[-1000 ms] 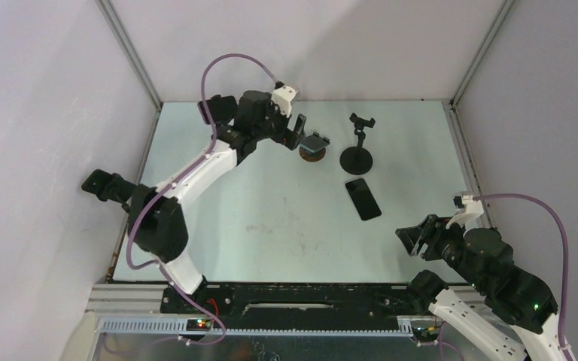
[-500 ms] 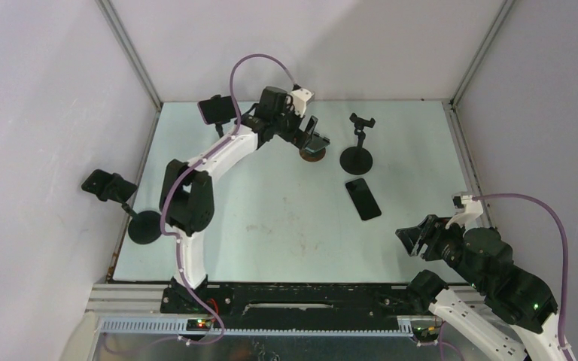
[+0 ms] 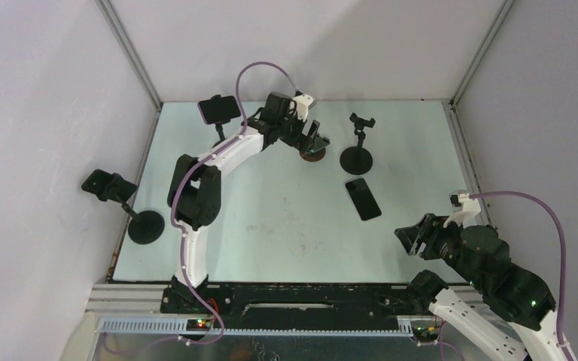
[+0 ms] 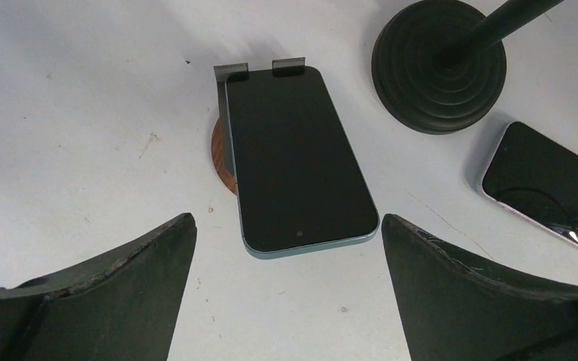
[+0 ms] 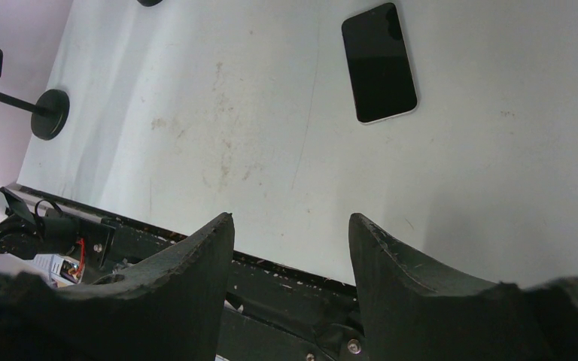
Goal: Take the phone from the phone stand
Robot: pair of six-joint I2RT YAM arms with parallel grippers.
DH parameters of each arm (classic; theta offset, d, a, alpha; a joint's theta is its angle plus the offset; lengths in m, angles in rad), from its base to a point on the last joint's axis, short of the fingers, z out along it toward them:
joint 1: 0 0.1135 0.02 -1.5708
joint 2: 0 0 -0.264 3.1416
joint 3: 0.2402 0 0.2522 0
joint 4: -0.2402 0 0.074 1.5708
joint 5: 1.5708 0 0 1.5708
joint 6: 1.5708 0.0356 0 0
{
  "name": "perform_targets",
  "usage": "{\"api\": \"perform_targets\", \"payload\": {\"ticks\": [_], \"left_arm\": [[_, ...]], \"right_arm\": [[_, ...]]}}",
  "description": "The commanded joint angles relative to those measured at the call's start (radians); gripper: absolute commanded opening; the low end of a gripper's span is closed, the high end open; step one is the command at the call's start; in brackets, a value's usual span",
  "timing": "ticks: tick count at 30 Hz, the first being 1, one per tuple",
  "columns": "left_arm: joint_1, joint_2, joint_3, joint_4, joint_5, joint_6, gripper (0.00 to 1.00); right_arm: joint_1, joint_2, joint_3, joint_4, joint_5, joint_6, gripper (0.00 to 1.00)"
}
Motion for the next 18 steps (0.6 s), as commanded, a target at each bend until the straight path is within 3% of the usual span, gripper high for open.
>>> {"api": "perform_targets", "payload": {"ticks": [1, 18], "left_arm": [[0.0, 0.014, 0.041, 0.046, 0.038, -0.044, 1.0], [-0.048, 0.082, 0.154, -0.06, -0.067, -0.033, 1.0]], "right_arm": [[0.001, 0.018, -0.001, 0.016, 0.005, -0.009, 0.6], [0.002, 0.02, -0.001, 0.014, 0.001, -0.01, 0.6]]}}
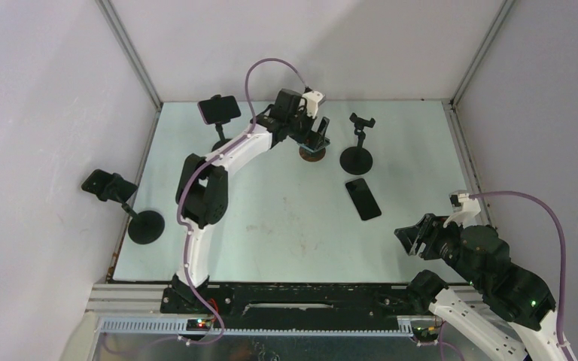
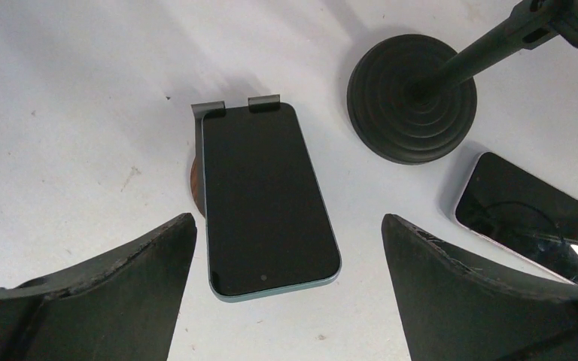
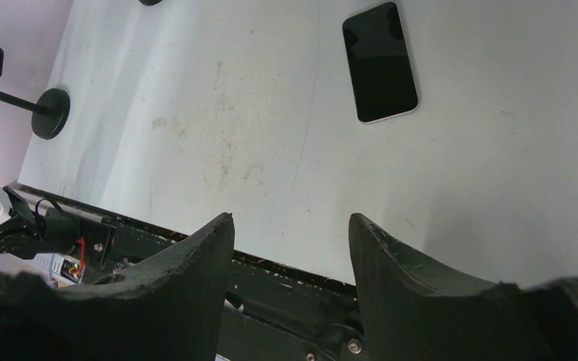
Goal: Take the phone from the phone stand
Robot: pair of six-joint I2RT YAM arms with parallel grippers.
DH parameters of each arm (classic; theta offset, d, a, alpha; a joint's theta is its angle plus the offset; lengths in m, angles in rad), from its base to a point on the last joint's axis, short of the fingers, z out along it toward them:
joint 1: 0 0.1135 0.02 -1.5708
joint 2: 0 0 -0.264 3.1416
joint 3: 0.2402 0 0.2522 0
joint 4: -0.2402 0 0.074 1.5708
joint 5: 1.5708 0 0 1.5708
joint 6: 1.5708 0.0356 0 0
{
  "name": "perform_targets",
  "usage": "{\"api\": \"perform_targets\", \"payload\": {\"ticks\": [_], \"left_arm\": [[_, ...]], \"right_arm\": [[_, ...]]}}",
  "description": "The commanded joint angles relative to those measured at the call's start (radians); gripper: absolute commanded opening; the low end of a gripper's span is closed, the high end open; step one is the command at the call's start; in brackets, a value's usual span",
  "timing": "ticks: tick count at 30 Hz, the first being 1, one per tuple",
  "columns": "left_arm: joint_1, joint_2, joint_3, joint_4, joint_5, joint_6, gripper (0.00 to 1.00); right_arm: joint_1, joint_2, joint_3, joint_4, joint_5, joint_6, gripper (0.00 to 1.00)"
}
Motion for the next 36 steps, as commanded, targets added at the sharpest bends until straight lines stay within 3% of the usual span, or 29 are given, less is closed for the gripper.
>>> {"api": "perform_targets", "payload": {"ticks": [1, 12, 36], "left_arm": [[-0.009, 0.027, 0.058, -0.056, -0.062, 0.011, 1.0], [-0.014, 0.084, 0.135, -0.141, -0.129, 0.036, 1.0], [-0.016, 0.116, 0.146, -0.126, -0.135, 0.041, 1.0]], "right_arm": [[0.002, 0.02, -0.001, 0.015, 0.005, -0.009, 0.6], [0.002, 0.032, -0.001, 0.016, -0.001, -0.012, 0.6], [0.001, 0.035, -0.001, 0.015, -0.001, -0.014, 0.6]]}}
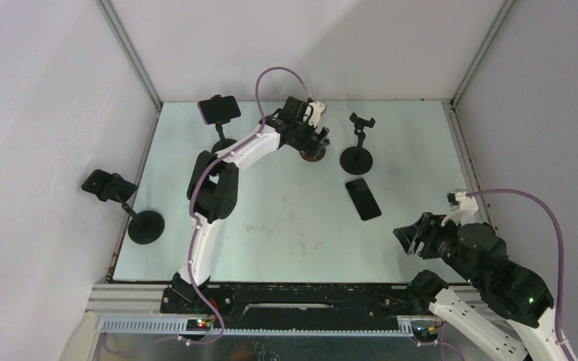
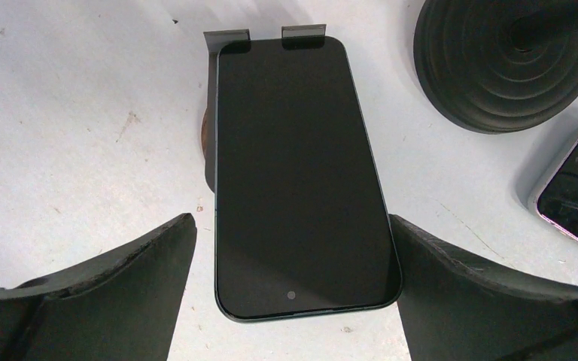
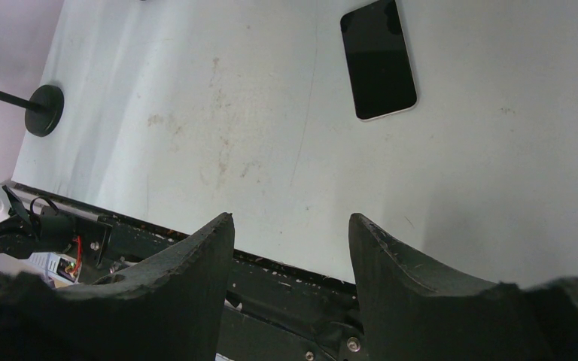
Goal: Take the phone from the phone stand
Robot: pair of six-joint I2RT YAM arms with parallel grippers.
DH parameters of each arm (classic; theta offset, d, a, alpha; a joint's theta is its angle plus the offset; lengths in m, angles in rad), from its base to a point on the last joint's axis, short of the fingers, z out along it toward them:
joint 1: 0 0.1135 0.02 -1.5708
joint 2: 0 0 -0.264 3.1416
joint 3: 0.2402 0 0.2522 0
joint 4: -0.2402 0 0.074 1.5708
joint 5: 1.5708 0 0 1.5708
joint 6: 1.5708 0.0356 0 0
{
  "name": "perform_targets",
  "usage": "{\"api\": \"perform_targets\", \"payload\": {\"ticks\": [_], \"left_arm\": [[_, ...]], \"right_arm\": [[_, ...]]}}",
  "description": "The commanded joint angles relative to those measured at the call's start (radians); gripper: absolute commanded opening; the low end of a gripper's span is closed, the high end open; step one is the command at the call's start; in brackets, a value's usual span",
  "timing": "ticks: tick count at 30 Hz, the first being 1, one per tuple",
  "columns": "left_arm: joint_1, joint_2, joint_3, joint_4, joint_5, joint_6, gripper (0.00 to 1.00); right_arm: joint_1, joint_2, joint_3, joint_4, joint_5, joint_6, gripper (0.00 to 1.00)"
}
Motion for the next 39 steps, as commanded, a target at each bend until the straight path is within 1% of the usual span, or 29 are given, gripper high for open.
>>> {"api": "perform_targets", "payload": {"ticks": [1, 19, 22, 24, 28, 30, 33, 36, 38, 39], "left_arm": [[-0.002, -0.001, 0.052, 0.027, -0.01, 0.022, 1.0], [-0.002, -0.004, 0.055, 0.079, -0.01, 0.0, 1.0], [-0.002, -0.002, 0.055, 0.076, -0.012, 0.002, 0.98], [-0.002, -0.001, 0.053, 0.075, -0.011, 0.0, 0.95], [-0.002, 0.003, 0.056, 0.074, 0.0, 0.003, 0.78], [-0.002, 0.003, 0.055, 0.074, -0.003, 0.003, 0.74], [-0.002, 0.002, 0.055, 0.075, -0.01, 0.004, 0.72], [-0.002, 0.001, 0.058, 0.071, -0.006, 0.003, 0.61], [-0.002, -0.002, 0.059, 0.069, -0.007, 0.001, 0.55], [-0.002, -0.006, 0.059, 0.07, -0.012, 0.001, 0.53]], "right_arm": [[0.001, 0.017, -0.001, 0.015, -0.001, -0.014, 0.6], [0.001, 0.02, -0.001, 0.012, 0.001, -0.013, 0.6], [0.001, 0.02, -0.001, 0.013, 0.001, -0.012, 0.6], [0.001, 0.021, -0.001, 0.013, 0.001, -0.012, 0.6], [0.001, 0.022, -0.001, 0.013, 0.001, -0.013, 0.6], [0.001, 0.024, -0.001, 0.014, 0.0, -0.014, 0.6], [0.001, 0.027, -0.001, 0.013, -0.001, -0.013, 0.6], [0.001, 0.027, -0.001, 0.013, -0.001, -0.013, 0.6], [0.001, 0.029, -0.001, 0.013, 0.0, -0.013, 0.6], [0.002, 0.029, -0.001, 0.013, -0.001, -0.013, 0.6]]}}
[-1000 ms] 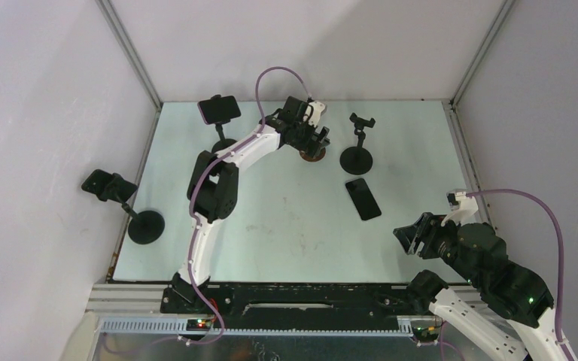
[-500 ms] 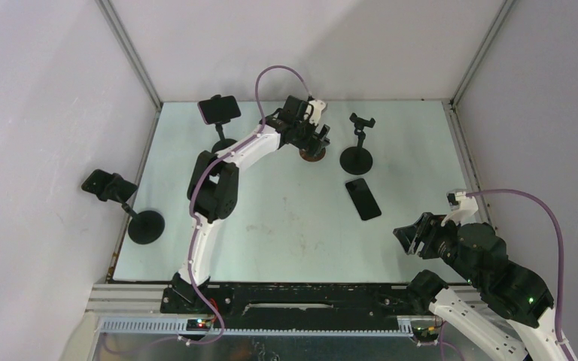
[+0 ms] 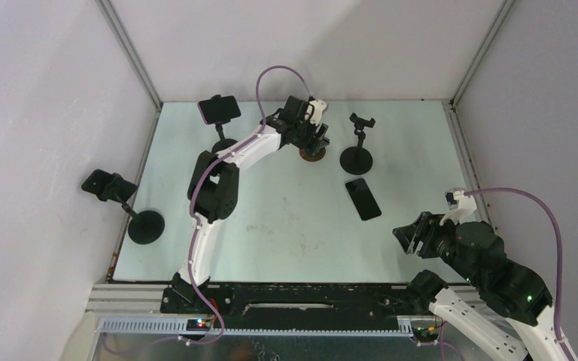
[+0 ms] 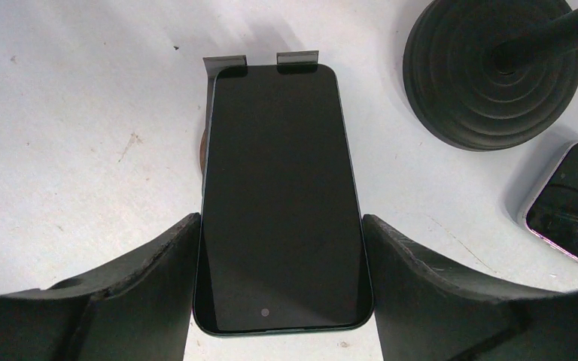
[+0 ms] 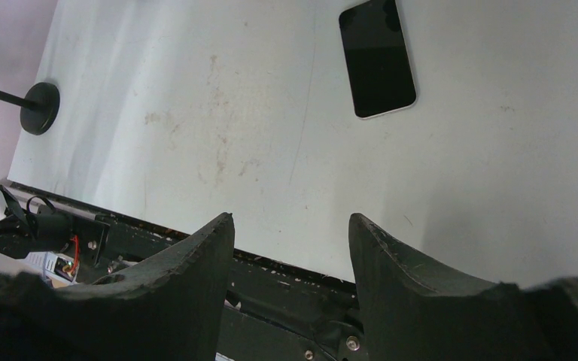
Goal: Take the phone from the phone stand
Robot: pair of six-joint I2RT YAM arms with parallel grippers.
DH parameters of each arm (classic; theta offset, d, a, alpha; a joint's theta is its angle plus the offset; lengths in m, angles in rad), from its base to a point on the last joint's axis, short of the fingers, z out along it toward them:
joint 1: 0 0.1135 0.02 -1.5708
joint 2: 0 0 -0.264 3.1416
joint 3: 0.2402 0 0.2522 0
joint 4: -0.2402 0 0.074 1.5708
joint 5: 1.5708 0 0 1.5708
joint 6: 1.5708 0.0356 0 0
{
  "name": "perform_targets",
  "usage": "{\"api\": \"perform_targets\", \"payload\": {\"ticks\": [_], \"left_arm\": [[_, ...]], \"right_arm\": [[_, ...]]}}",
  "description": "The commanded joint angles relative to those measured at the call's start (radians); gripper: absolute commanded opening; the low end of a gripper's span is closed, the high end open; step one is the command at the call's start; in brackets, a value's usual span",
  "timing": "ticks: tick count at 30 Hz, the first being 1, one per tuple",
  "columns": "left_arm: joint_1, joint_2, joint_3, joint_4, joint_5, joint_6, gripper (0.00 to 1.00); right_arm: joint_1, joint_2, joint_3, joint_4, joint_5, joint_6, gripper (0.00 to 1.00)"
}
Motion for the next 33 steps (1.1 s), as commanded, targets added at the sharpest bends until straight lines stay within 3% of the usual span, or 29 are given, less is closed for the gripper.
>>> {"api": "perform_targets", "payload": {"ticks": [1, 7, 33], "left_arm": [[0.001, -0.011, 0.057, 0.024, -0.017, -0.002, 0.49], [0.001, -0.053, 0.05, 0.044, -0.051, -0.003, 0.36], [0.003, -0.245, 0.033, 0.083, -0.019, -0.045, 0.25]], "right_arm": [[0.002, 0.018, -0.001, 0.013, 0.0, -0.013, 0.6], [0.001, 0.021, -0.001, 0.011, -0.002, -0.013, 0.6], [0.002, 0.032, -0.001, 0.01, -0.007, -0.015, 0.6]]}}
